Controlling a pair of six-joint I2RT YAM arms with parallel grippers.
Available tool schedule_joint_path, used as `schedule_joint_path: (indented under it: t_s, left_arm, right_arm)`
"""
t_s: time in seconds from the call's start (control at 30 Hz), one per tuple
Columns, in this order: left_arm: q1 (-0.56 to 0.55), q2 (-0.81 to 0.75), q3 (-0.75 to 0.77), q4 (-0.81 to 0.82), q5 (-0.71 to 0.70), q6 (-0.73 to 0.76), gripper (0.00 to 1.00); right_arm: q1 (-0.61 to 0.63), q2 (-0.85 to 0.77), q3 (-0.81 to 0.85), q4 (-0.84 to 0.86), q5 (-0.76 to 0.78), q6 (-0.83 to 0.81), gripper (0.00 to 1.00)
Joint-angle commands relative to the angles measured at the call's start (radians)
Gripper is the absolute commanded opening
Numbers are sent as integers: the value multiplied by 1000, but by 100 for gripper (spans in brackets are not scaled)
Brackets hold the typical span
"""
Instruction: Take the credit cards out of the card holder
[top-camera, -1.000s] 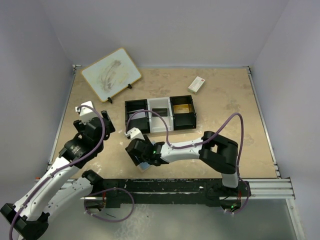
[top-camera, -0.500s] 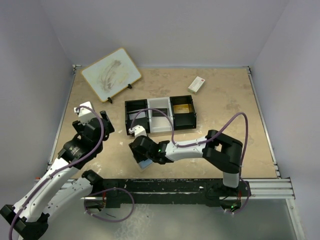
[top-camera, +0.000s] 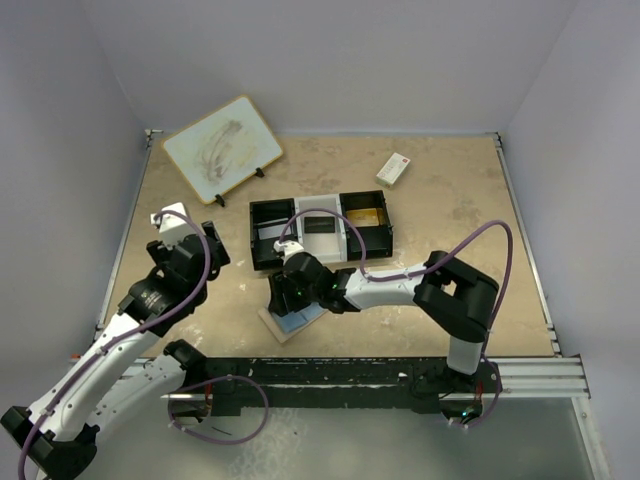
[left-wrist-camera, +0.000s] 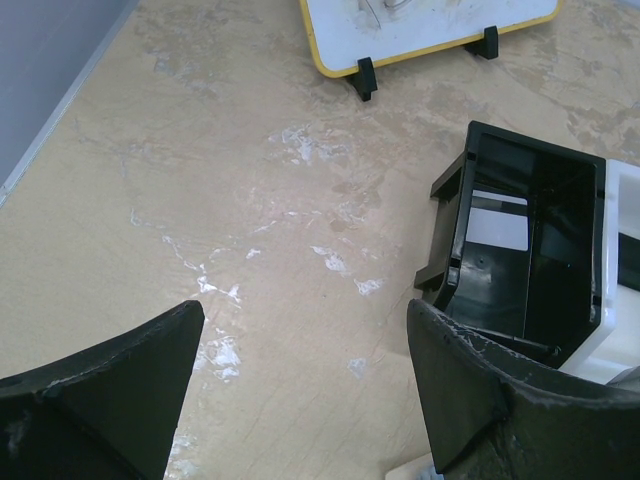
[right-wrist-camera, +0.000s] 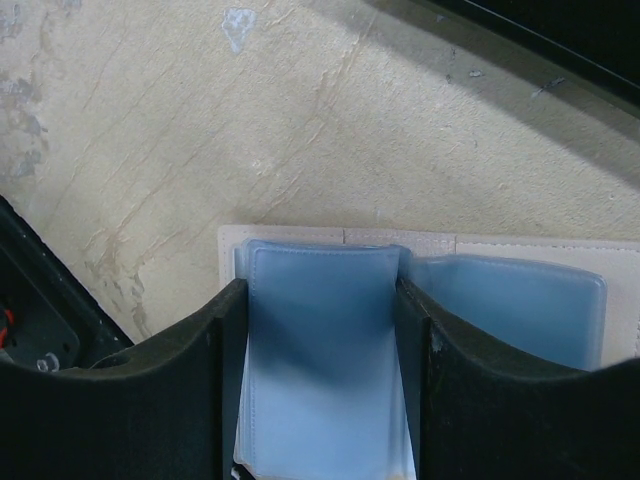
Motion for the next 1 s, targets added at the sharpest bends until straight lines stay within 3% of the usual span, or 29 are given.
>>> schedule_joint_path:
  t_s: [0.0, 0.33, 0.97]
  left_arm:
    - [5, 6, 26, 23, -3, 0, 80]
    - [5, 9, 25, 24, 4, 3, 80]
    - [6, 13, 26, 23, 0, 4, 80]
  right_arm:
    - [-7, 58, -38, -88, -20, 3, 53]
    - [-6, 81, -7, -140, 0, -16, 61]
    - [108, 204, 111, -321, 268, -65, 67]
